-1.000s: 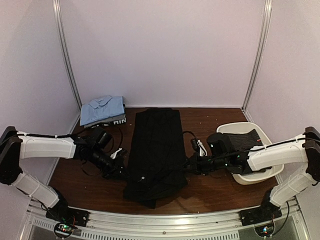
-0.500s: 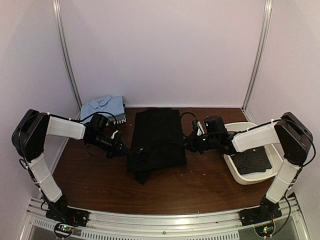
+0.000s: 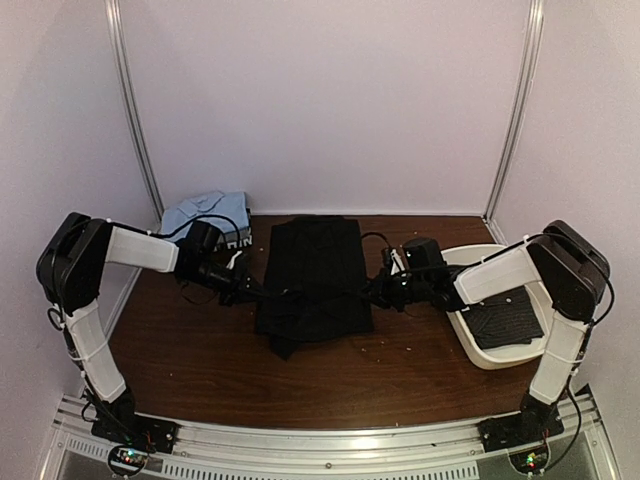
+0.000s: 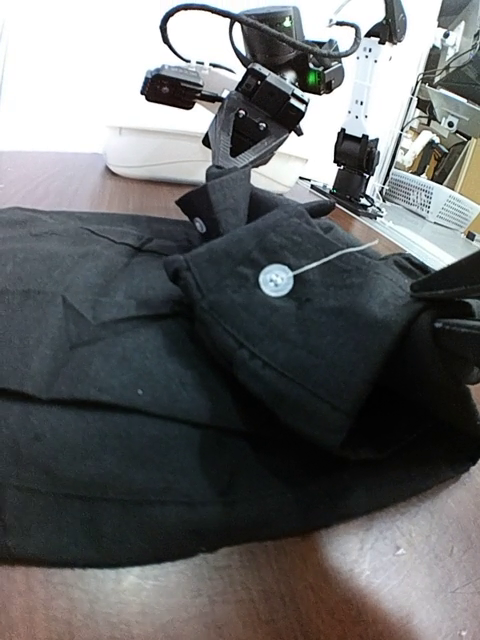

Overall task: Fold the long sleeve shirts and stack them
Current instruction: Fold the rectangle-folded shirt at the center of the board.

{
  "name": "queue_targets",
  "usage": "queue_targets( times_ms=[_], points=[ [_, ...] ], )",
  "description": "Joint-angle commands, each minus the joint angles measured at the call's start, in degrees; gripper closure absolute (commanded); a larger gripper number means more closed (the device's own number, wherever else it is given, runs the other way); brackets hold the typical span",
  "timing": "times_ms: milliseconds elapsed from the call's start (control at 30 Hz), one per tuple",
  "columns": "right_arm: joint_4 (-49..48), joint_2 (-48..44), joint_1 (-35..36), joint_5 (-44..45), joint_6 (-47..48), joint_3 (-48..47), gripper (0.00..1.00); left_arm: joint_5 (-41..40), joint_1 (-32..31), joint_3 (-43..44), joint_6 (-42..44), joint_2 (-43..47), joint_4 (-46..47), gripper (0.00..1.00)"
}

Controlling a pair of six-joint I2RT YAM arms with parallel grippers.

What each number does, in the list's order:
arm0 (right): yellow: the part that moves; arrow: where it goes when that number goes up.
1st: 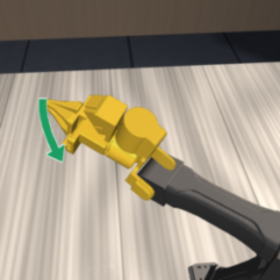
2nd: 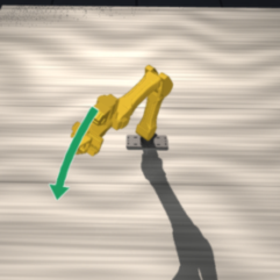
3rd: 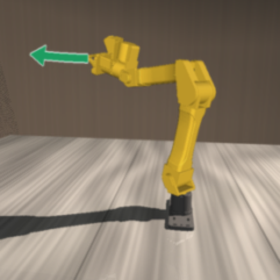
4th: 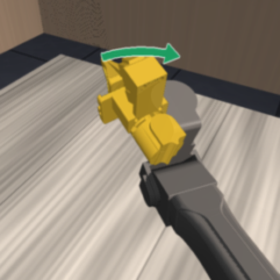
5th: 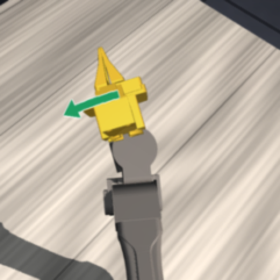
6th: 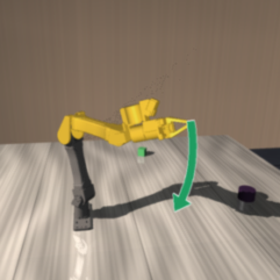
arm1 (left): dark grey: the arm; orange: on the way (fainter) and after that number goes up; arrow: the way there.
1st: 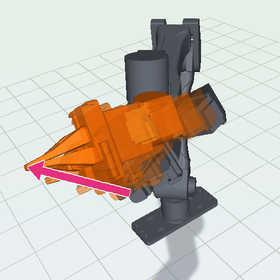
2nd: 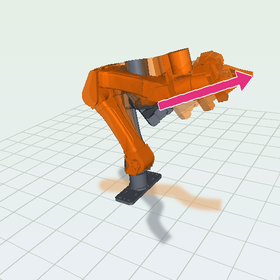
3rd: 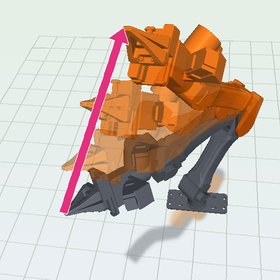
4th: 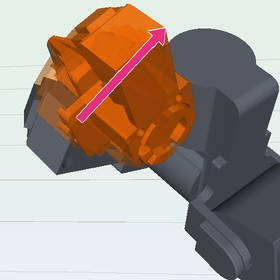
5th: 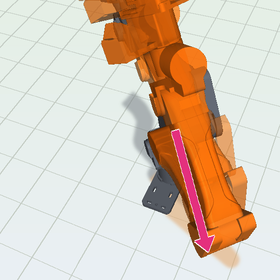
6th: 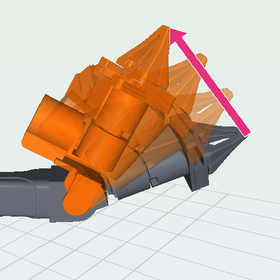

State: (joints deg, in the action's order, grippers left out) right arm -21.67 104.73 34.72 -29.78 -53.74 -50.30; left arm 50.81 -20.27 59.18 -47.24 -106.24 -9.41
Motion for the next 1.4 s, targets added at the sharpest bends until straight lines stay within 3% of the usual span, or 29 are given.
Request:
queue_targets(
  times_ms=[0,267,567,700,833,933,1133,1367],
  points=[
    [-1.11,-0.88,0.08,0.27,1.89,-0.24,1.0,1.49,0.07,2.22,3.12,-1.35,2.0,0.93],
    [0.26,2.18,0.43,-1.45,3.5,-4.37,1.0,2.14,-0.4,6.01,5.42,-5.42,0.4,1.0],
    [2.65,5.61,0.43,-1.31,5.3,-7.7,0.95,0.32,-0.91,10.0,7.78,-8.66,-2.84,0.99],
    [4.79,4.06,0.44,0.53,6.34,-7.0,0.86,-2.2,-0.91,10.87,9.23,-8.26,-4.87,0.78],
    [8.25,0.4,0.44,4.02,8.2,-5.82,0.65,-5.63,-0.91,12.63,11.51,-7.05,-7.57,0.56],
    [11.6,-2.66,0.63,7.31,10.11,-5.44,0.53,-8.81,-0.91,14.14,13.73,-5.94,-10.24,0.45],
    [17.82,-7.39,2.43,12.88,13.96,-5.63,0.38,-15.38,-0.91,15.44,17.0,-3.31,-14.03,0.35],
    [22.7,-8.68,6.64,17.02,16.94,-6.31,0.37,-16.69,-1.0,14.46,18.99,-0.95,-14.33,0.32]
  ],
)
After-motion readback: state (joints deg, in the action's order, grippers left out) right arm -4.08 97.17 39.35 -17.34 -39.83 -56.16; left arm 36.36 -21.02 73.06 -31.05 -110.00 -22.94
